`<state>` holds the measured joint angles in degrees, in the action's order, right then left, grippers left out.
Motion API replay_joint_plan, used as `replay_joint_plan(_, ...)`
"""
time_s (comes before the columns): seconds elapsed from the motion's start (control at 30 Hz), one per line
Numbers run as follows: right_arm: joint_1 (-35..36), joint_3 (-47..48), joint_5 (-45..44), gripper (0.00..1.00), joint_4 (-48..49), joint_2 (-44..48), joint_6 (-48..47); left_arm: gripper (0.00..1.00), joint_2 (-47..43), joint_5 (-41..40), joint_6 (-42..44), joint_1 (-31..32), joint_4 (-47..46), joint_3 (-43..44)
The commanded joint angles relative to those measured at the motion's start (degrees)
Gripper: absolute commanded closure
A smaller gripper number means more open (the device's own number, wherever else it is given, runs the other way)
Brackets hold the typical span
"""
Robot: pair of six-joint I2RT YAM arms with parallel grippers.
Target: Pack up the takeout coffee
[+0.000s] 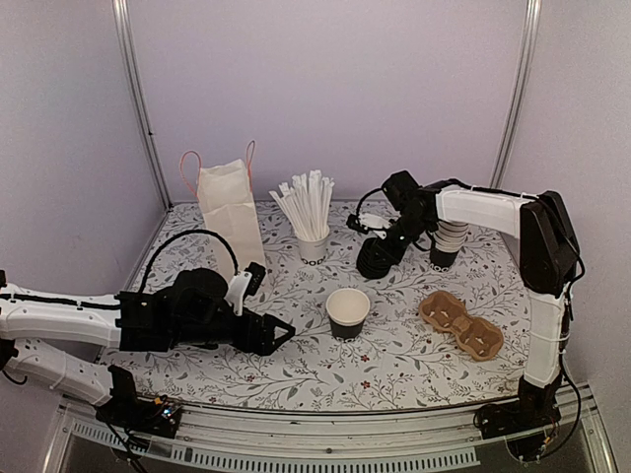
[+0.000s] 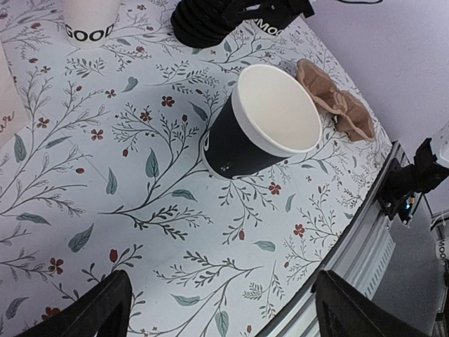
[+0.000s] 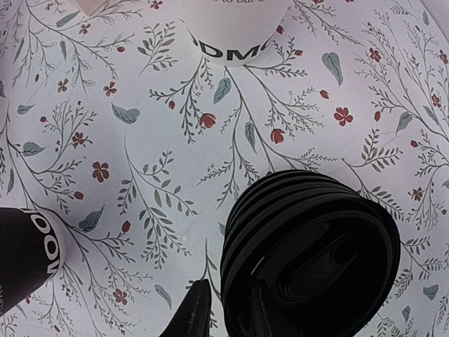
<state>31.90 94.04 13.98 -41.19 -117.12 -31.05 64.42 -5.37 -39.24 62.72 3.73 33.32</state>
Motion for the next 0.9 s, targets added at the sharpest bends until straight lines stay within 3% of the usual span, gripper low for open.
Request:
replay_joint_plan(0.0,-0.33,1.32,0.23,0.79,-0.54,-1.05,0.65,0.07,0.42,0.26,-0.42,-0.53,-0.71,0.77)
replay_joint_plan(0.3,-0.35,1.75,1.53,0.91,-1.53,-0.83,0.51,0.07,0.30,0.20,-0.49,-0.55,-0.89,0.48)
replay_joint_plan(0.87,-1.21,0.81,2.84,0.97,-0.84,4.36,1.25,0.08,2.59,0.53,0.44,-0.52,-0.73,1.72)
